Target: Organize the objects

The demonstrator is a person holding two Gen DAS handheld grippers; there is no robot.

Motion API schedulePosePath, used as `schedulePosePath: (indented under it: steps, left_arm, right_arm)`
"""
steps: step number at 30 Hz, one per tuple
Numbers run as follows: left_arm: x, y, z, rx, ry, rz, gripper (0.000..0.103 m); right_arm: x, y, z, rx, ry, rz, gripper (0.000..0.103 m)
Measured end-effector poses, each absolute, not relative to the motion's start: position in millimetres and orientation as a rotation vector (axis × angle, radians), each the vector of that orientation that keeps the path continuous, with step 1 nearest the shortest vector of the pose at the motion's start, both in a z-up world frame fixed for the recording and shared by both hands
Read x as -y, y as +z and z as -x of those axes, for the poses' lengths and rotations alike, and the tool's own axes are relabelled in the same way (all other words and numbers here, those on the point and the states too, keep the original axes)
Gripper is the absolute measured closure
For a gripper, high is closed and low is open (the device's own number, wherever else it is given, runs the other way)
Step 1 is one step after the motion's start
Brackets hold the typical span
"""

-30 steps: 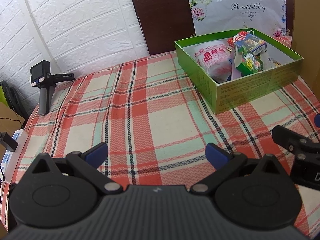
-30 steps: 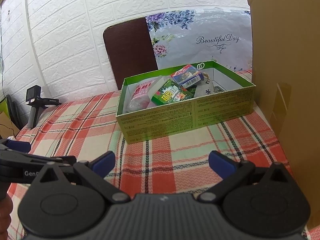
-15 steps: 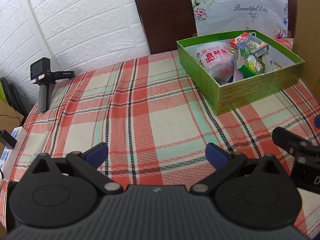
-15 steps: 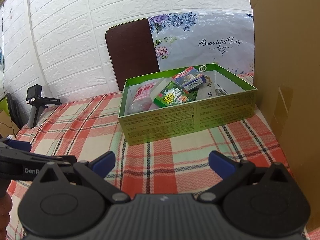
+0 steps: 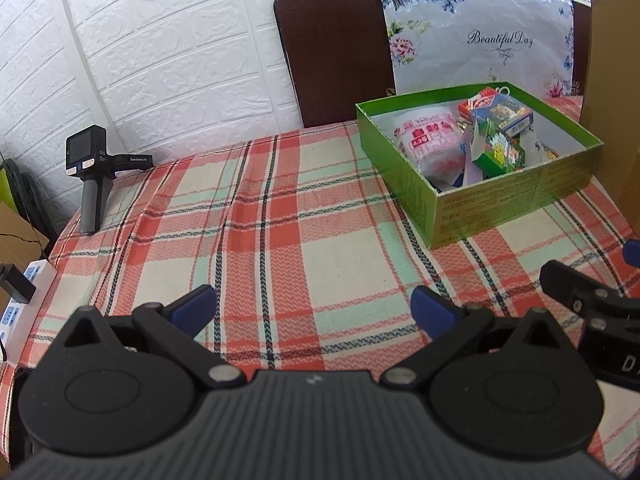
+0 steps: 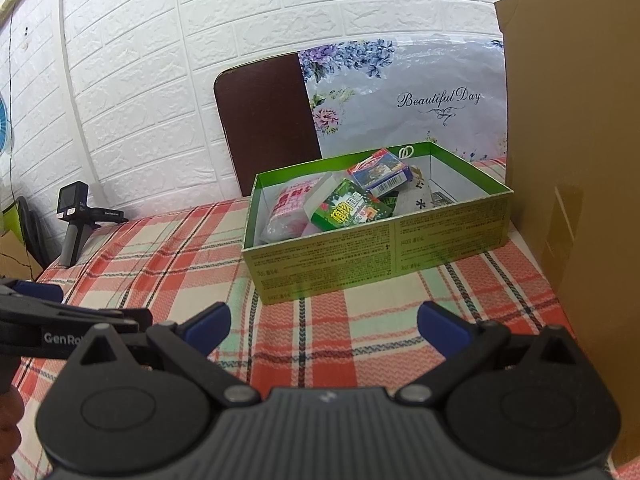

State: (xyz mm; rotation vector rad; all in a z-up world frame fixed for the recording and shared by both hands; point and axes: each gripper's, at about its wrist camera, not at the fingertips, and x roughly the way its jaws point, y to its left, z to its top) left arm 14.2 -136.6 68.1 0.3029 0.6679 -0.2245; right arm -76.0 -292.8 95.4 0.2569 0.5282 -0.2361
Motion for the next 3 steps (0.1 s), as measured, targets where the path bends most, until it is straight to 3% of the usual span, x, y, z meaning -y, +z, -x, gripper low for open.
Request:
schedulePosePath:
  steps: [3]
  left_arm:
    - [134.5,69.4,-15.7,-0.671,-0.234,-0.280,0.000]
  right_arm:
    - [290.1,96.3,76.0,-0.523,-0.241,-0.246,0.000]
